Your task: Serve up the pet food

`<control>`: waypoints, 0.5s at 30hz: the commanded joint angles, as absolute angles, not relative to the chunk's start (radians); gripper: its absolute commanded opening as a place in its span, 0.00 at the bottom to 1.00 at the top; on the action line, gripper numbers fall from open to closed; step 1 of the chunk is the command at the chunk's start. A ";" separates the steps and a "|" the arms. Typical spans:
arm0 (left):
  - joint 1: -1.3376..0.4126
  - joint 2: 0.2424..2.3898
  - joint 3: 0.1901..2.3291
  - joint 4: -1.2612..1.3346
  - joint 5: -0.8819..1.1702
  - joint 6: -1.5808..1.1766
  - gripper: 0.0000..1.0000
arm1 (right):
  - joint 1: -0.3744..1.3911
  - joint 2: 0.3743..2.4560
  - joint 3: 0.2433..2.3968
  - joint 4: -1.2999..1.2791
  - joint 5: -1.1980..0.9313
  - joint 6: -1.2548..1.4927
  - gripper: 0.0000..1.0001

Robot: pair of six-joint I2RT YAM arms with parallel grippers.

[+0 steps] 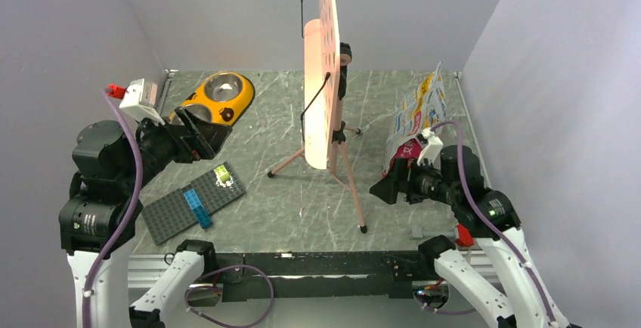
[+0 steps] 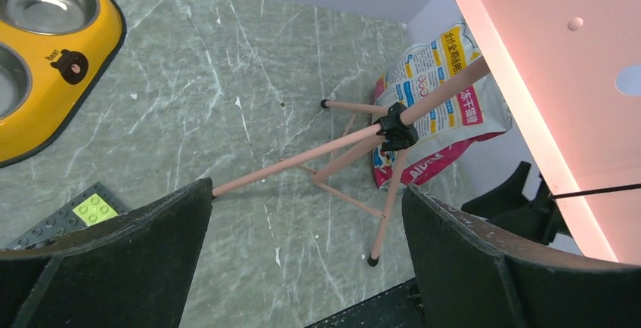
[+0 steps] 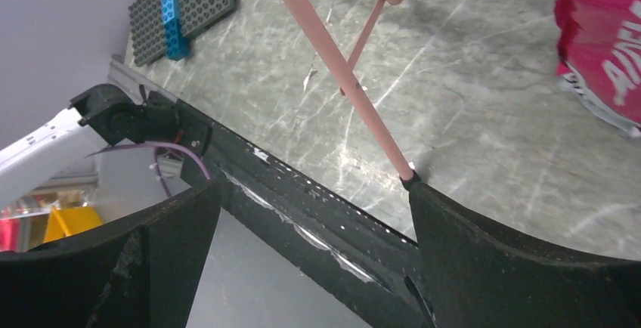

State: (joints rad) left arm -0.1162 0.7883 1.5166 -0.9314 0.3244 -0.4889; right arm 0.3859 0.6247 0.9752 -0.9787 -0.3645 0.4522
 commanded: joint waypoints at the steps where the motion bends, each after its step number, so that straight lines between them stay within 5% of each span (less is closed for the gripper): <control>1: -0.110 0.766 1.523 -0.957 0.300 -0.479 0.99 | 0.382 0.671 0.891 -0.696 -0.438 0.545 1.00; 15: -0.110 0.768 1.501 -1.042 0.292 -0.513 0.96 | 0.554 0.990 0.887 -0.402 -0.269 0.700 1.00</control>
